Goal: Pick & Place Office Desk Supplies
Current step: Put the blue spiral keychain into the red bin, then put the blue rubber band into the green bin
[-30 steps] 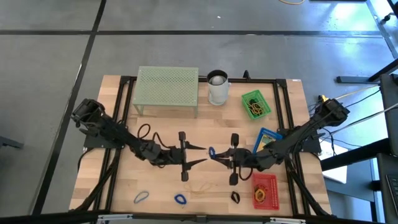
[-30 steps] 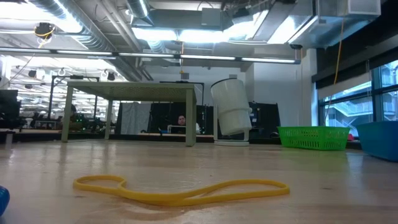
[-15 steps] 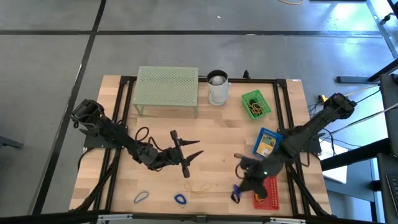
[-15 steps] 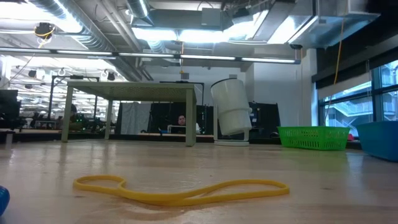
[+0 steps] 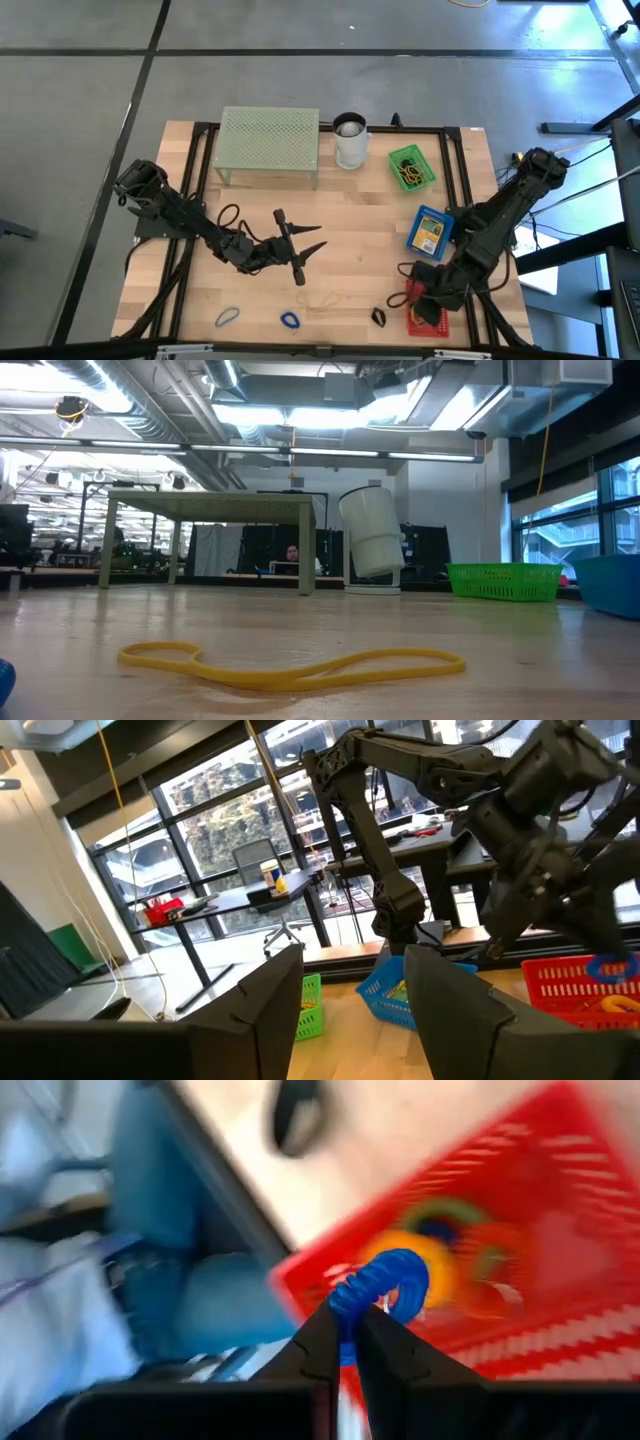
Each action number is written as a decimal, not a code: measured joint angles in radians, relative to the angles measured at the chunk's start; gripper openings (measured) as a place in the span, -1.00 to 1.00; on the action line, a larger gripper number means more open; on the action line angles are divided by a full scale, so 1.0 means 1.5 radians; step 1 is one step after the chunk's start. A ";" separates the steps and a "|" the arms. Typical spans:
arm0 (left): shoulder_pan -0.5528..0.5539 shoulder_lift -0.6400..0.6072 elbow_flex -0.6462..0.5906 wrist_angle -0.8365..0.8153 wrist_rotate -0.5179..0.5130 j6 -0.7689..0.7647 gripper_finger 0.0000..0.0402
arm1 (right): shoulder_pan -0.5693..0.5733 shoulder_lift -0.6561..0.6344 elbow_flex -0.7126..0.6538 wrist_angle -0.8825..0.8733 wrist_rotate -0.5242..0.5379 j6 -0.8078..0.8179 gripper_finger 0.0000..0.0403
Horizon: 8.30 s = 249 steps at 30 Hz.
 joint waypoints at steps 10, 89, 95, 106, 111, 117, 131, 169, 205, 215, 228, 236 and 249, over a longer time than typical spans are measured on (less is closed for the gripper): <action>0.000 0.000 0.000 0.000 0.000 0.000 -0.16 | 0.000 0.012 0.000 -0.066 0.003 0.072 -0.76; -0.320 0.061 0.016 -0.986 0.484 -0.884 -0.99 | -0.004 0.012 0.000 -0.066 0.171 -0.158 -0.11; -0.313 0.067 0.063 -0.968 0.356 -0.790 -0.99 | -0.004 0.012 0.000 -0.064 0.189 -0.173 -0.11; -0.308 0.065 0.078 -0.972 0.288 -0.748 -1.00 | -0.005 0.012 0.000 -0.063 0.221 -0.176 -0.11; -0.296 0.065 0.078 -0.947 0.212 -0.688 -0.99 | -0.005 0.012 0.000 -0.063 0.224 -0.176 -0.11; -0.265 0.064 0.079 -0.839 0.094 -0.557 -0.99 | -0.005 0.012 0.000 -0.060 0.296 -0.176 -0.11; -0.140 0.063 0.080 -0.278 -0.017 -0.017 -0.99 | -0.005 0.012 0.000 0.031 0.591 -0.332 -0.11; 0.005 0.063 0.080 -0.080 0.268 0.081 -1.00 | -0.216 0.170 0.000 0.707 0.328 -0.924 0.18; 0.026 0.105 0.080 -0.044 0.242 0.118 -0.99 | -0.247 0.226 0.000 0.827 0.258 -0.920 -0.47; 0.026 0.105 0.080 -0.044 0.249 0.099 -0.97 | -0.247 0.226 0.000 0.826 0.251 -0.919 -0.96; 0.025 0.105 0.080 -0.083 0.210 0.023 -0.60 | -0.250 0.224 0.000 0.791 0.251 -0.896 -0.99; 0.025 0.104 0.080 -0.144 0.007 0.000 -0.34 | -0.254 0.161 0.000 0.637 0.334 -0.854 -1.00; 0.023 0.104 0.080 -0.170 -0.065 -0.024 -0.35 | -0.258 0.000 0.000 0.247 0.532 -0.686 -1.00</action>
